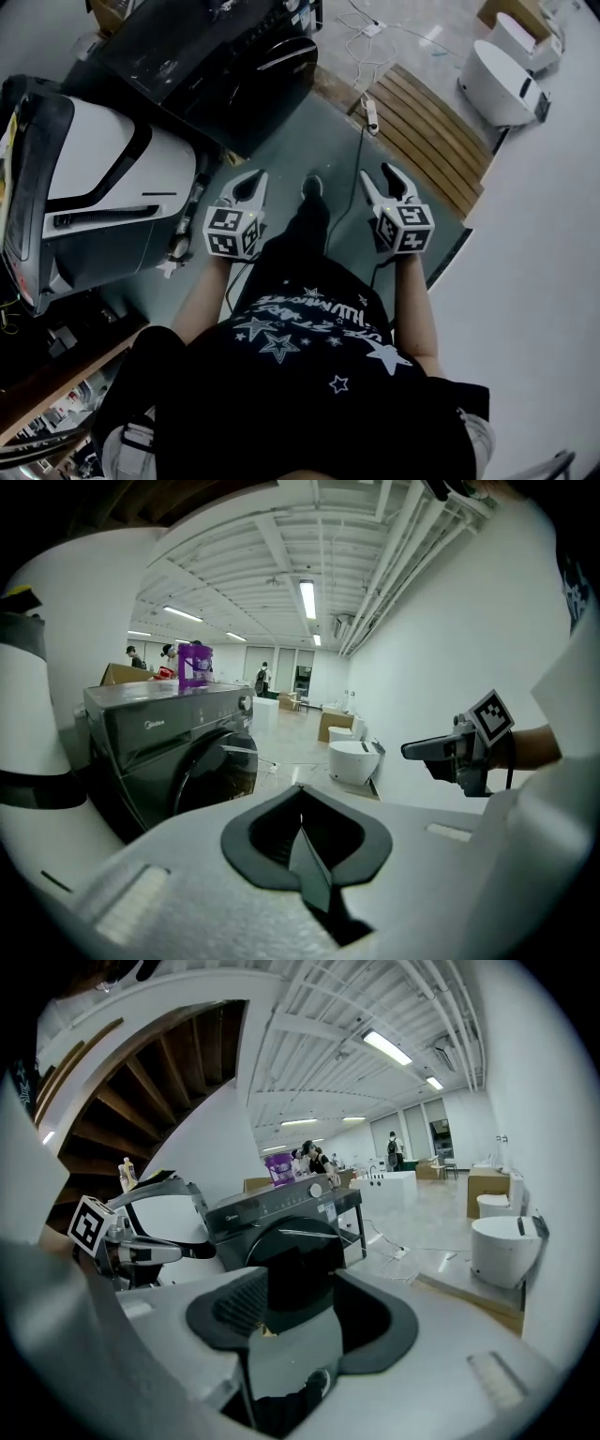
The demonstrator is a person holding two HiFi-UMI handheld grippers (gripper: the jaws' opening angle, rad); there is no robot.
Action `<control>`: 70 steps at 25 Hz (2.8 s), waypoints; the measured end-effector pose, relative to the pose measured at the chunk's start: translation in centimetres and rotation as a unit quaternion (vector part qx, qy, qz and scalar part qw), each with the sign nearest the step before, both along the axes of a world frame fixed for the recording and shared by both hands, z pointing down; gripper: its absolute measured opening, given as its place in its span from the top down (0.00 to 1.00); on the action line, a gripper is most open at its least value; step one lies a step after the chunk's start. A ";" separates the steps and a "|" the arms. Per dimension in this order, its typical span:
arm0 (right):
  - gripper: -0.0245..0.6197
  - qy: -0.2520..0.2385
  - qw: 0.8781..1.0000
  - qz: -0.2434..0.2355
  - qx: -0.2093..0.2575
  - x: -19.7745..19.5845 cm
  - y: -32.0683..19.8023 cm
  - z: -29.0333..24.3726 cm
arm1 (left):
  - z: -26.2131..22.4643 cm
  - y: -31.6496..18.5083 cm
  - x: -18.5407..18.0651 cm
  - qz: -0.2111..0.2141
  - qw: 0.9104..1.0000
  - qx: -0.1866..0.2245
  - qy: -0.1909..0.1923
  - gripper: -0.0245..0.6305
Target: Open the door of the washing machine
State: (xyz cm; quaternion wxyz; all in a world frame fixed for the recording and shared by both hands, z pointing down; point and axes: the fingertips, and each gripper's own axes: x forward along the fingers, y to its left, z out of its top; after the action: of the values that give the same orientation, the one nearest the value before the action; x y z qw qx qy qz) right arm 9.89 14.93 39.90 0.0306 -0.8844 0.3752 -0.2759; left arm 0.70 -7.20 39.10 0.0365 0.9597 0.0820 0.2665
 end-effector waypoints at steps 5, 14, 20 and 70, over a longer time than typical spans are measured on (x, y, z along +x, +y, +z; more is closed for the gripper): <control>0.61 -0.007 0.999 -0.036 -0.027 9.5 -4.3 0.8 | 1.3 -3.3 9.5 -0.005 1.000 -0.002 -0.013 0.95; 0.61 -0.027 0.994 -0.099 -0.047 21.9 -11.8 2.3 | 2.7 -7.1 19.7 -0.028 0.999 -0.014 -0.043 0.95; 0.62 -0.044 0.992 -0.115 -0.032 26.5 -15.4 4.1 | 4.1 -9.2 22.3 -0.053 0.996 -0.018 -0.062 0.95; 0.62 0.123 0.836 -0.517 -0.134 40.8 -34.0 21.4 | 16.9 1.7 20.1 -0.504 0.851 -0.096 -0.112 0.95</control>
State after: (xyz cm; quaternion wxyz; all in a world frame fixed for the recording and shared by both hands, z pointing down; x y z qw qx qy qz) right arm 50.64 -19.09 61.27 -0.2814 -0.5838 0.7380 -0.1878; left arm 20.76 -5.48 55.99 0.2663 0.8248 -0.3922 0.3082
